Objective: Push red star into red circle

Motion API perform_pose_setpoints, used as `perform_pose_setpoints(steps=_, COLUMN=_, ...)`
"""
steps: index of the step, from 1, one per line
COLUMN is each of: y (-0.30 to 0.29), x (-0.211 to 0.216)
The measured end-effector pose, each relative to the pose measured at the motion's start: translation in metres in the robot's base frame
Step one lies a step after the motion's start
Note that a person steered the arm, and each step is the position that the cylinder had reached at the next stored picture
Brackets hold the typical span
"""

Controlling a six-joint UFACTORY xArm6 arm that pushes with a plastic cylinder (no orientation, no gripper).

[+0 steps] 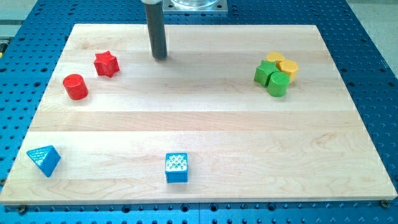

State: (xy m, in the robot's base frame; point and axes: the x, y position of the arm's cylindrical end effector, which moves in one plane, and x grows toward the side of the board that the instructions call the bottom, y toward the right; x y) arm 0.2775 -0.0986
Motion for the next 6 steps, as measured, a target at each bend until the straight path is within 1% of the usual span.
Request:
perform_pose_setpoints(steps=1, y=-0.066, x=0.028)
perform_pose_setpoints(steps=2, y=-0.064, x=0.079)
perform_pose_setpoints(steps=3, y=-0.066, x=0.114)
perform_pose_setpoints(steps=4, y=-0.076, x=0.125)
perform_pose_setpoints(steps=5, y=-0.059, x=0.059)
perform_pose_setpoints(steps=6, y=-0.08, x=0.048)
